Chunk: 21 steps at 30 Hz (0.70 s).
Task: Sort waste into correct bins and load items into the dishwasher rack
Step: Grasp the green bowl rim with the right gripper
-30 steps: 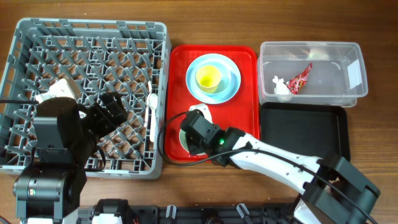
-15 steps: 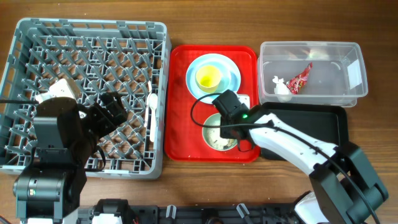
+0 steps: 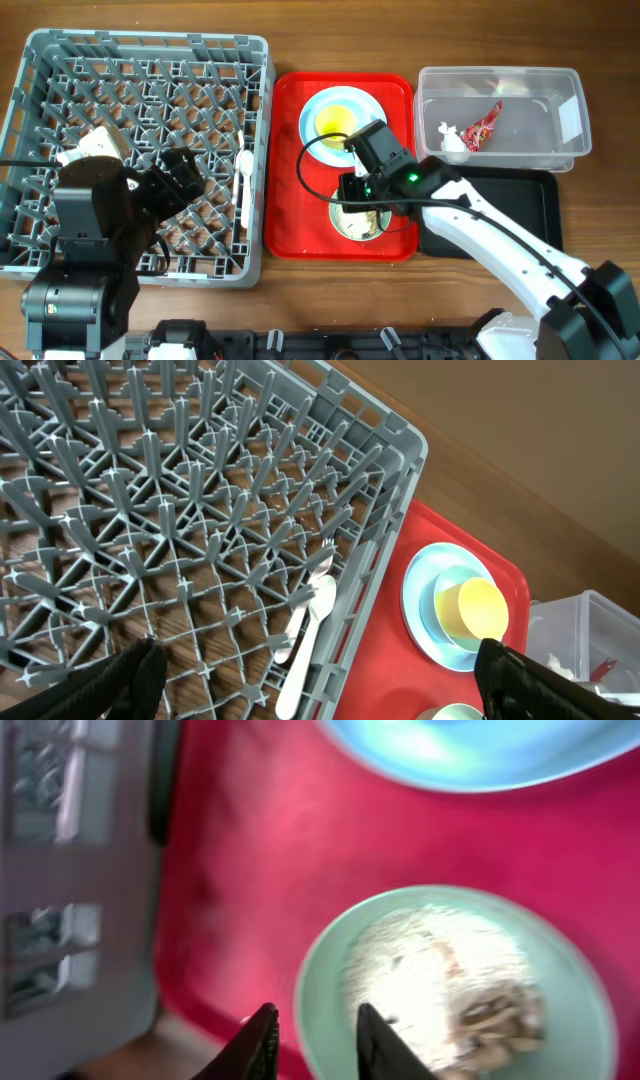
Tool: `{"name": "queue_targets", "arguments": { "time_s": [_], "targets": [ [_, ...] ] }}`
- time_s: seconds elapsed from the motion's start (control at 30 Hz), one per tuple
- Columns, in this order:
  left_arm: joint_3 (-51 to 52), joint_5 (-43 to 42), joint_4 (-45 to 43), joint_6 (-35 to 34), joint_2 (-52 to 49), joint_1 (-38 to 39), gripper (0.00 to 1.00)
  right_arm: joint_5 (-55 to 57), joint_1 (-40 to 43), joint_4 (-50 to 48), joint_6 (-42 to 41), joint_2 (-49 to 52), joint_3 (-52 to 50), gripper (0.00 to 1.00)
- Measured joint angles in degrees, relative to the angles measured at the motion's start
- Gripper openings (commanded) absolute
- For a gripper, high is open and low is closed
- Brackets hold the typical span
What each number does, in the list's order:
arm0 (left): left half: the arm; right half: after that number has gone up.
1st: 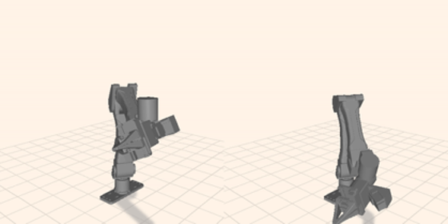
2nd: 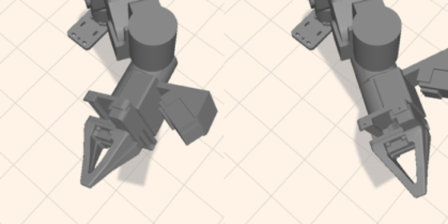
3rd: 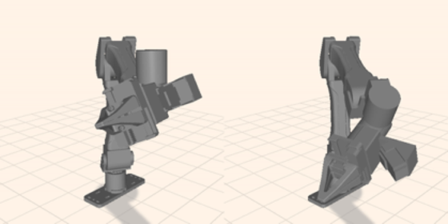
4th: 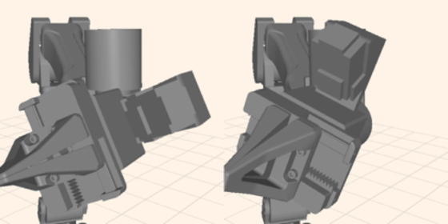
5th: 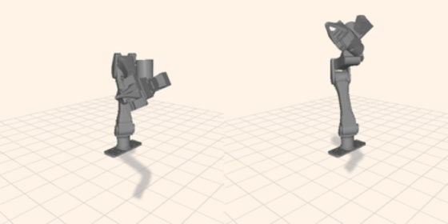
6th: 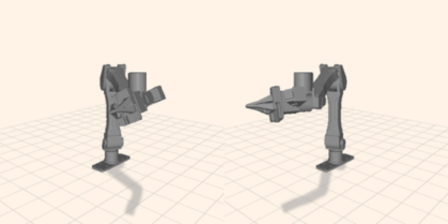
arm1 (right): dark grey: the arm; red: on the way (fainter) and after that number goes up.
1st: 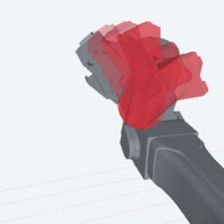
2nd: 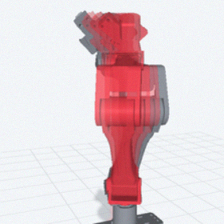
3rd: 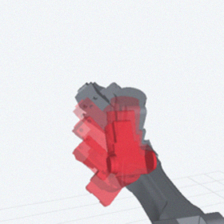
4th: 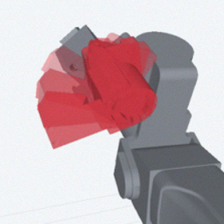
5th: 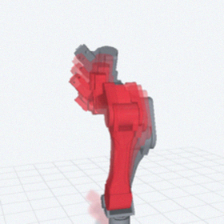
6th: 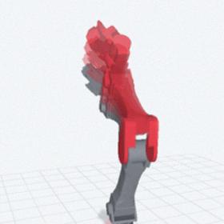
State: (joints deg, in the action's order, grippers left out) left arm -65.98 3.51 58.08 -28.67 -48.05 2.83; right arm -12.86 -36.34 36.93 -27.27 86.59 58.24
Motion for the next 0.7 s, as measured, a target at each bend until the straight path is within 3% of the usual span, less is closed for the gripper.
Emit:
{"name": "queue_targets", "arguments": {
  "time_s": [0.23,0.7],
  "targets": [
    [0.0,0.0,0.0,0.0,0.0,0.0,1.0,-1.4,-5.0,0.3,0.6,0.8,0.0,0.36],
    [0.0,0.0,0.0,0.0,0.0,0.0,1.0,9.7,-9.7,0.2,1.0,4.5,0.0,0.36]
  ]
}}
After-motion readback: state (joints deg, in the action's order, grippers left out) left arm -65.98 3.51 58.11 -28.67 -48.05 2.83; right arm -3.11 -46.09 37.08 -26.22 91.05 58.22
